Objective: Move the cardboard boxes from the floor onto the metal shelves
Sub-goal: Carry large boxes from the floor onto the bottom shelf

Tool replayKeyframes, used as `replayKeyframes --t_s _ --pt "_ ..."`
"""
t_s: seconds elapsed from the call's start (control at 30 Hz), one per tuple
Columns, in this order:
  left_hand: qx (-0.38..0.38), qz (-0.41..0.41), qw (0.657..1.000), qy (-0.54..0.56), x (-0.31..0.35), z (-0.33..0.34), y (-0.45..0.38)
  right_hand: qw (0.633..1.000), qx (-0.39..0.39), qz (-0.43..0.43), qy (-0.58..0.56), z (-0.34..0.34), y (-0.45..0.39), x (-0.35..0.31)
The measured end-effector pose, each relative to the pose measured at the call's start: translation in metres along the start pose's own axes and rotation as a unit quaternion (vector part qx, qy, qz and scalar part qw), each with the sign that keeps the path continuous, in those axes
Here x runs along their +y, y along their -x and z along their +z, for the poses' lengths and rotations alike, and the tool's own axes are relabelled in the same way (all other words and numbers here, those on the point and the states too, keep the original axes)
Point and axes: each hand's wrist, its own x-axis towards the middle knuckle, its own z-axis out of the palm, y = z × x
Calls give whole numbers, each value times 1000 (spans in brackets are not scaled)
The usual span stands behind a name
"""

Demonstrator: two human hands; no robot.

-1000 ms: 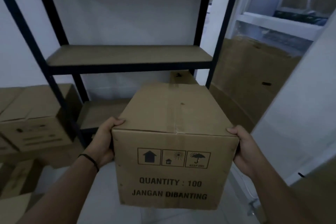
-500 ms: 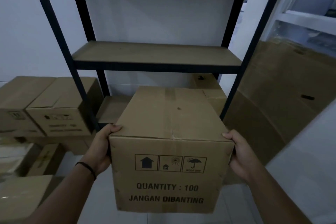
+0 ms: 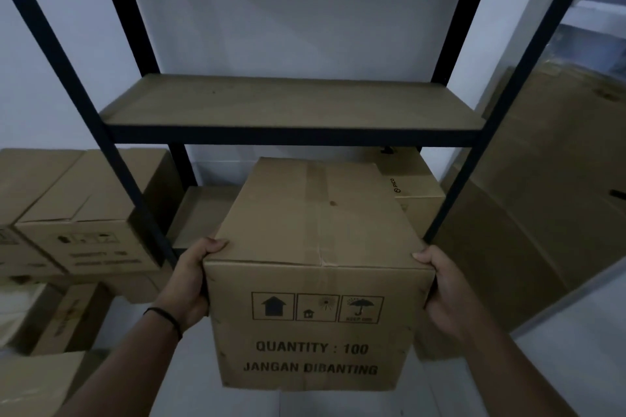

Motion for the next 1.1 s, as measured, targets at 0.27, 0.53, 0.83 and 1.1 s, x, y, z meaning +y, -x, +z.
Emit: replayKeyframes --t_s 0.27,0.53,0.83,1.1 --pt "27 -17 999 1 1 16 -35 1000 6 21 20 -8 -47 -14" --pt "69 -24 997 -4 -6 42 -59 999 -21 23 14 -28 -91 -29" --pt "70 -30 997 13 -11 55 -86 999 -20 31 2 -37 -119 -29" --pt "52 -22 998 29 -9 41 -101 999 23 38 20 -23 -132 -21"
